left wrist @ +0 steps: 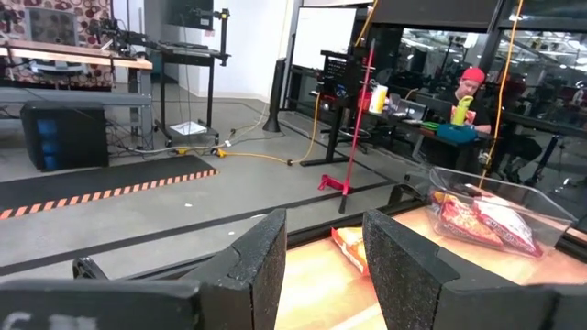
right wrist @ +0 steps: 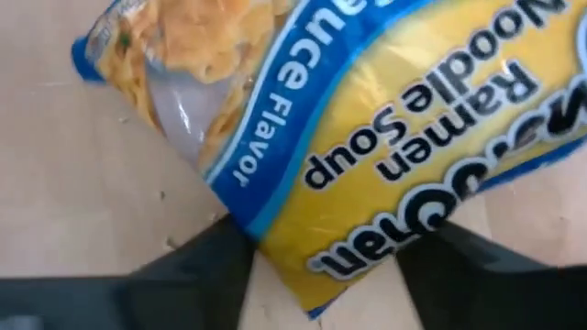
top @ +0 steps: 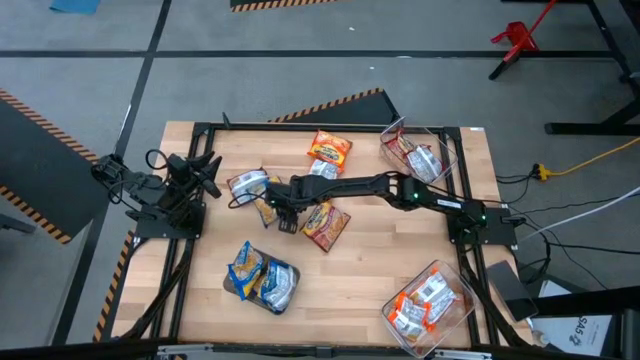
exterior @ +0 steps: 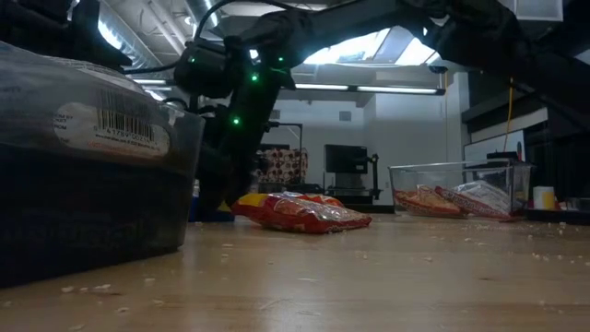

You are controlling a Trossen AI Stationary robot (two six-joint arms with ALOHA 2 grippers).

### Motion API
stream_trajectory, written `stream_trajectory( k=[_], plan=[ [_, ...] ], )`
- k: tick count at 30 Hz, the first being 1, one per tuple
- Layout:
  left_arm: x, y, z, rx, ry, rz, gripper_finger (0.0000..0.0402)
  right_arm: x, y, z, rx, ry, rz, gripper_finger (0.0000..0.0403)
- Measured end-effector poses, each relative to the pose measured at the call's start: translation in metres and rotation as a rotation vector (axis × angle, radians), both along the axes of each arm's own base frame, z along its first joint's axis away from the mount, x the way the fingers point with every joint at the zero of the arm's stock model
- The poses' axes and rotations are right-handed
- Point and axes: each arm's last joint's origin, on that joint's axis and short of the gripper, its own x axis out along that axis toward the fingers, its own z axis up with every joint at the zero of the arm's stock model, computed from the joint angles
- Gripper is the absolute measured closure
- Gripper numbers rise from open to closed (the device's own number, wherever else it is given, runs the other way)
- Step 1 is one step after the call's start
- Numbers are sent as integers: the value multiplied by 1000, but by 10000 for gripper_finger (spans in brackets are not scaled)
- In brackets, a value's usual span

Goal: Sort Maruchan noodles
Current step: Put the blue noodle pack into the black bin

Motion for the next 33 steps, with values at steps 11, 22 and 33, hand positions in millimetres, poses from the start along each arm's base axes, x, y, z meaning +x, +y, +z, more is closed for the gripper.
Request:
stream_trajectory(
  k=[11,22,33],
  plan=[
    [0,0,0,0,0,0,262,0,0,0,44,-8,-40,380],
    [0,0,0,0,0,0,262,-3,13,56,69,-130,-26,399],
    [0,0,0,0,-1,0,262,-24,76,124,121,-224,84,401]
  ],
)
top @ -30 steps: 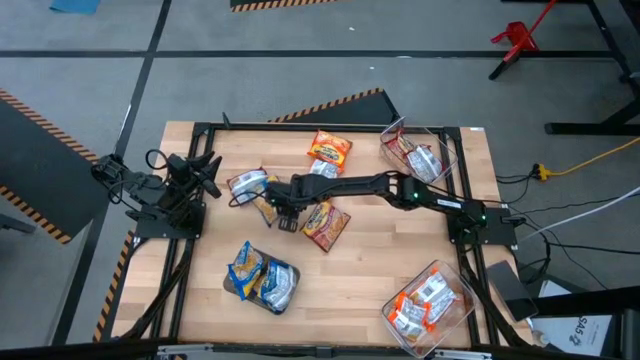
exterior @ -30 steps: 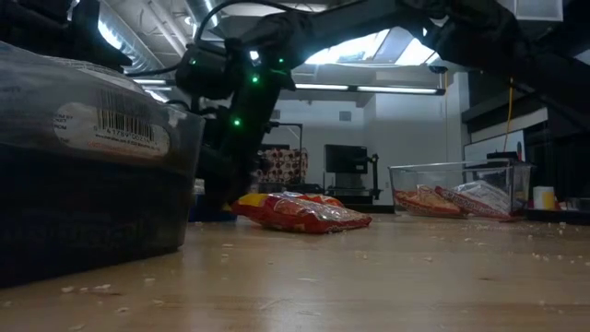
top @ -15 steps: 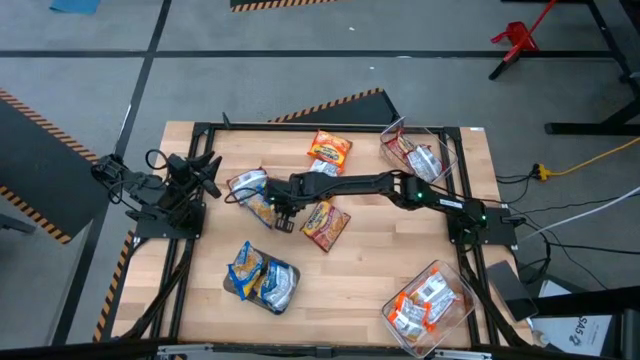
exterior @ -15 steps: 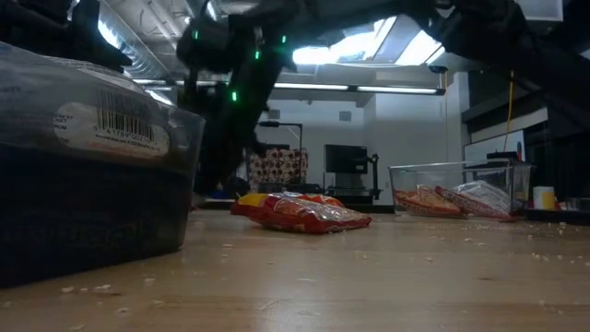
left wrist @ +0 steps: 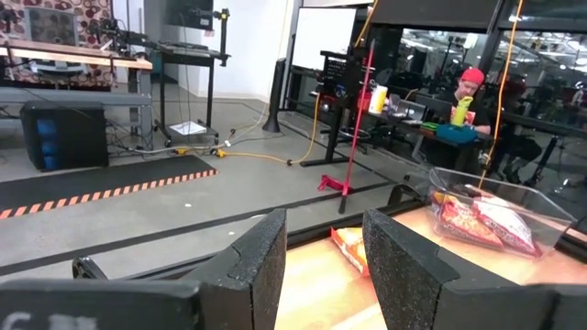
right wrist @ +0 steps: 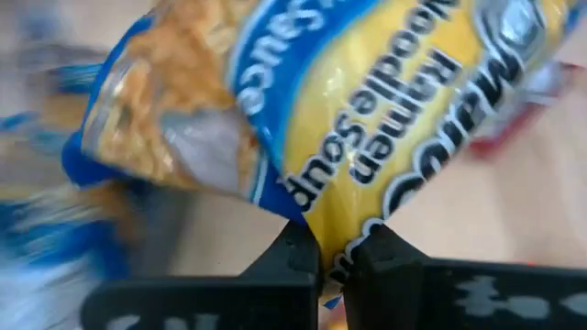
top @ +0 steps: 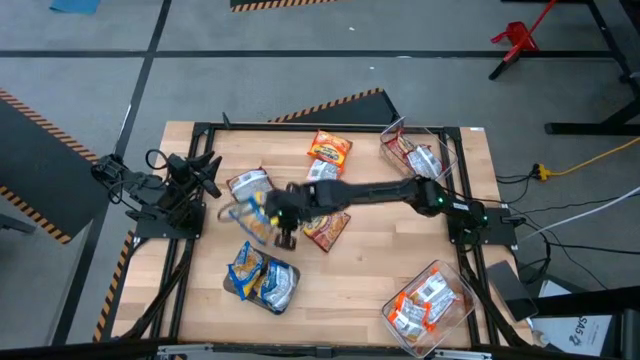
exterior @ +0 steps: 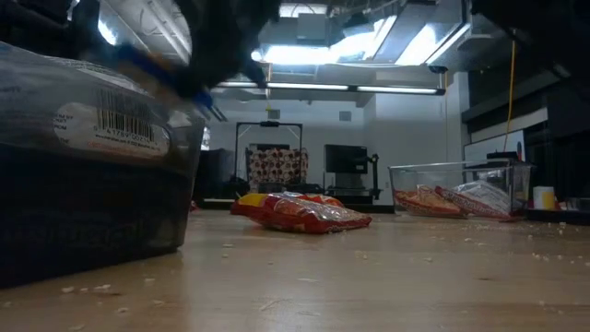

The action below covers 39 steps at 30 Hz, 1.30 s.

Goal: Sort Maruchan noodles
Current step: Put the blue noodle pack into the black bin

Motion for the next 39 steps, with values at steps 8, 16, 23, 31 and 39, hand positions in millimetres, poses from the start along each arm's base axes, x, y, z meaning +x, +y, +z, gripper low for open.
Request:
stream_trajectory(
  k=[8,16,23,31,39],
  plan=[
    [0,0,0,-1,-1,-5,262,-17,81,9,0,-6,205,402],
    [0,0,0,-2,-2,-11,262,-26,111,0,-53,3,229,403],
    [0,0,0,-2,-2,-11,262,-22,112,-17,-23,-4,179,403],
    [0,0,0,-2,-2,-12,262,-21,113,-24,57,4,104,403],
    [0,0,0,-2,-2,-12,262,-21,113,-24,83,11,103,368]
  ],
)
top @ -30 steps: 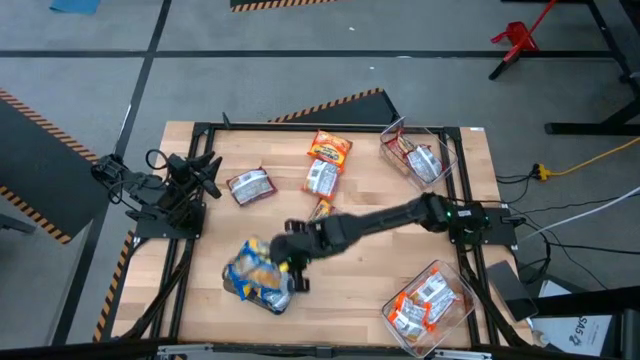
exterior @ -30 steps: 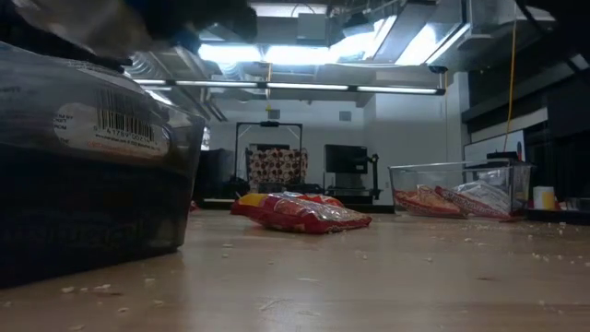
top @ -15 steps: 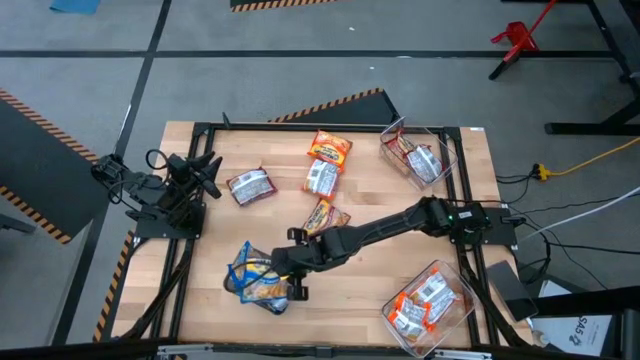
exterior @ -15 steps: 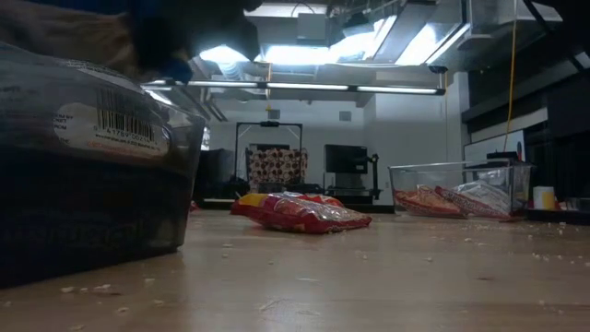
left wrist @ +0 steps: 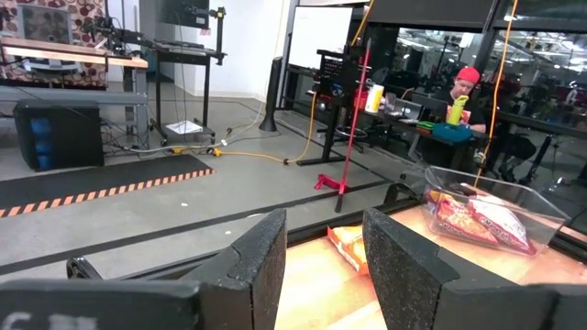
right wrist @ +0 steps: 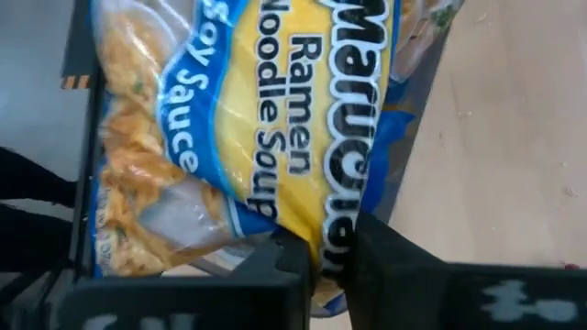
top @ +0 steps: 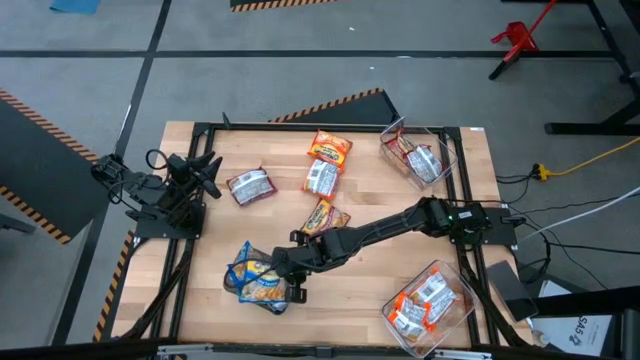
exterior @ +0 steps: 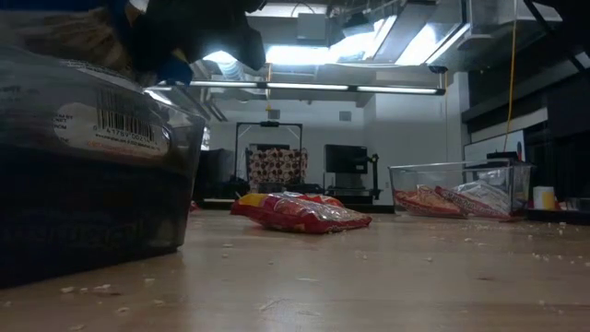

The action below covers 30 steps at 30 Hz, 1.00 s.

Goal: Sort Maruchan noodles
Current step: Put the blue noodle pack into the black bin

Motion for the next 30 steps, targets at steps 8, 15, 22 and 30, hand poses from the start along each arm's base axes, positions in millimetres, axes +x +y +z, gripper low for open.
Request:
stream_trajectory(
  k=[8,15,22,30],
  plan=[
    [0,0,0,0,0,0,262,0,1,0,33,10,11,299],
    [0,0,0,2,2,0,262,-7,4,4,137,83,60,257],
    [0,0,0,2,2,0,262,-17,3,32,157,34,57,263],
    [0,0,0,-2,-2,-19,262,8,22,51,52,-407,169,282]
  ],
)
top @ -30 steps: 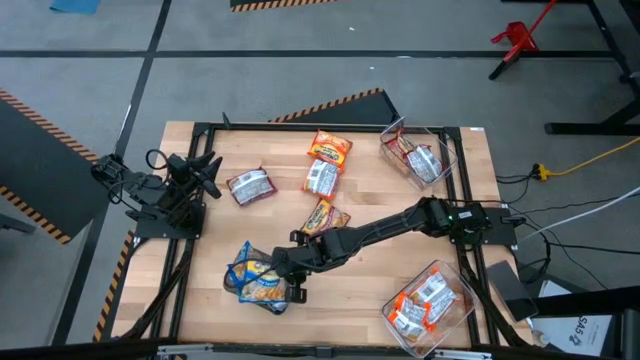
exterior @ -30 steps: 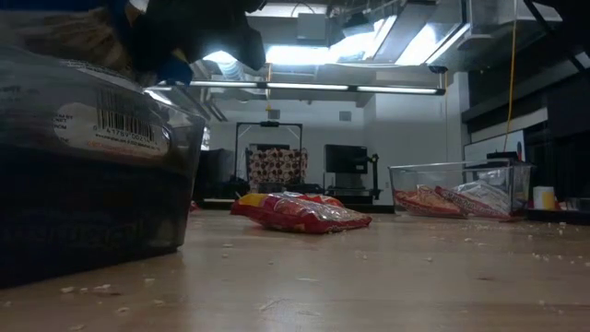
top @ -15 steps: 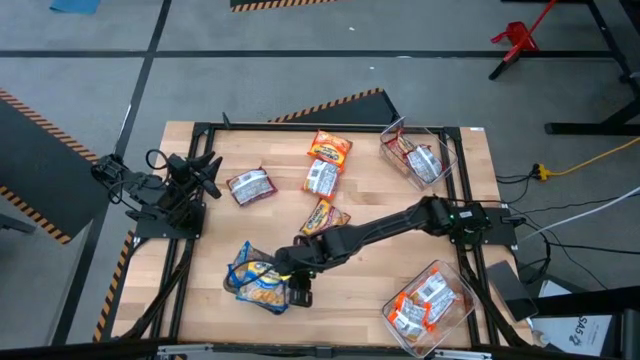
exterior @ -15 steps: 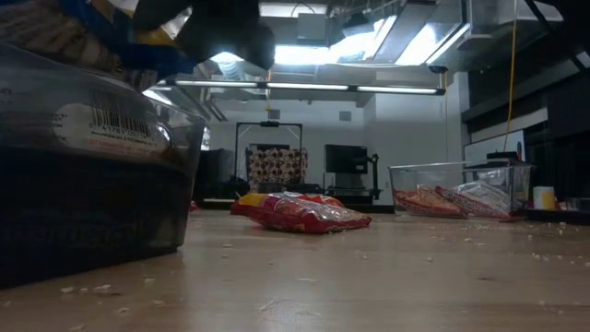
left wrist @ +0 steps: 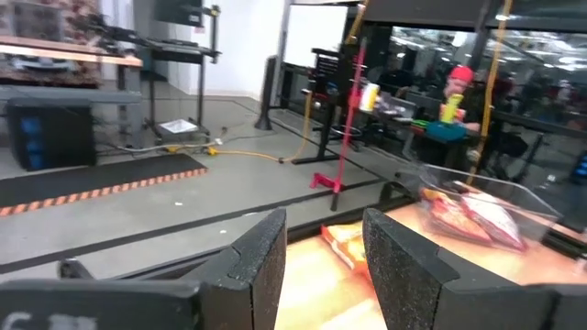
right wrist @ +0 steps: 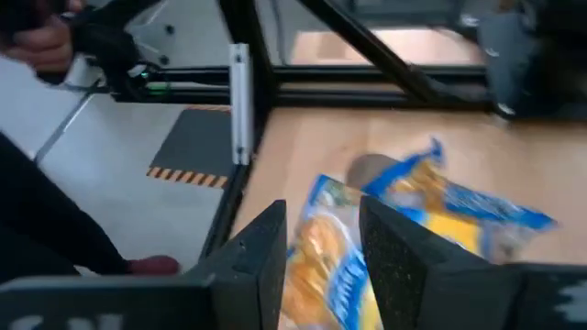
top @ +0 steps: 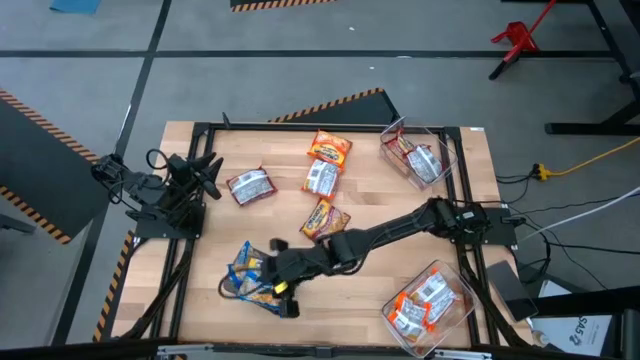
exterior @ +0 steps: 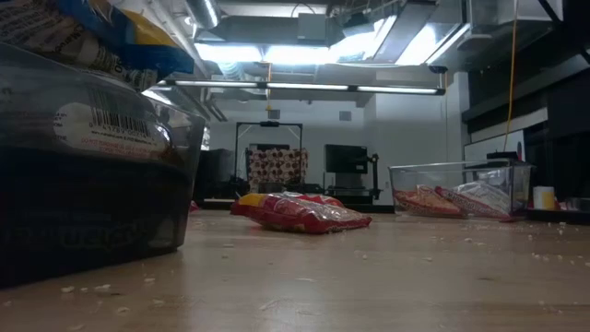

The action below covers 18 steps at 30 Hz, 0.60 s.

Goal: Sort Maruchan noodles
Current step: Put the blue noodle pack into the black bin

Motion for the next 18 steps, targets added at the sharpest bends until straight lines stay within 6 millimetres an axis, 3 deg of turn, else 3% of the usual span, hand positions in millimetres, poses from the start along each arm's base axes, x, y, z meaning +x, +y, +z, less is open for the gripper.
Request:
stream_trajectory(
  k=[4,10,18],
  plan=[
    [1,-1,0,-4,-3,-34,262,20,1,-32,0,-47,61,293],
    [1,-1,0,-5,-4,-42,262,36,-2,-91,-32,48,58,304],
    [1,-1,0,-4,-3,-42,262,44,-6,-114,-1,73,51,304]
  ],
)
